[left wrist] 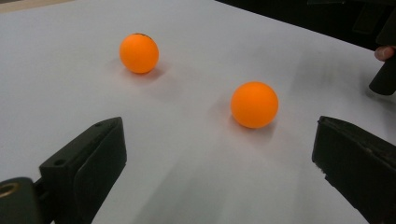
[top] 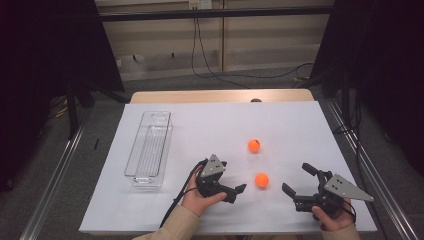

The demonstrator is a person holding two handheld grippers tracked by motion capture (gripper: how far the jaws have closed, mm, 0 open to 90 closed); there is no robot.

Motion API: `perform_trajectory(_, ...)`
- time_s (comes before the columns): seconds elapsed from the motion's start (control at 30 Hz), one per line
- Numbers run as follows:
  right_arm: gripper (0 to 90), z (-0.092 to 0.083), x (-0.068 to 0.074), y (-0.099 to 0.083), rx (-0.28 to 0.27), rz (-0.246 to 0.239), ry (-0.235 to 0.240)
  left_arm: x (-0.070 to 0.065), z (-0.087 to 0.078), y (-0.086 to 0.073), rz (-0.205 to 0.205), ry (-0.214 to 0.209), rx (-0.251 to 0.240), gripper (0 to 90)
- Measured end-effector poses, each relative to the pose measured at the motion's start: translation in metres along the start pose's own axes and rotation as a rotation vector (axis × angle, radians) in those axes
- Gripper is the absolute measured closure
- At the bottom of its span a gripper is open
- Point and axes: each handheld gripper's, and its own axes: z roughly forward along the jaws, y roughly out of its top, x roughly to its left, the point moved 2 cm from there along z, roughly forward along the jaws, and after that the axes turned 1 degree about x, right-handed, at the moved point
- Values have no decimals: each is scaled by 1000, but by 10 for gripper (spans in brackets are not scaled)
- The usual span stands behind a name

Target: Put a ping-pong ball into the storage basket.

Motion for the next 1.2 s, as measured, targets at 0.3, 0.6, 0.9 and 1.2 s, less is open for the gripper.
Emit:
perform_trajectory(0.3,25,0,0,0,1,-2,0,-2,6,2,4,-11,10,30)
perform_trajectory(0.6,25,0,0,0,0,-2,1,-5,11,3,7,-19,18,31)
perform_trajectory(0.9,25,0,0,0,-1,-2,1,-7,16,3,3,-28,30,31)
perform_trajectory(1.2,25,0,0,0,-1,-3,1,-9,21,5,7,-38,41,31)
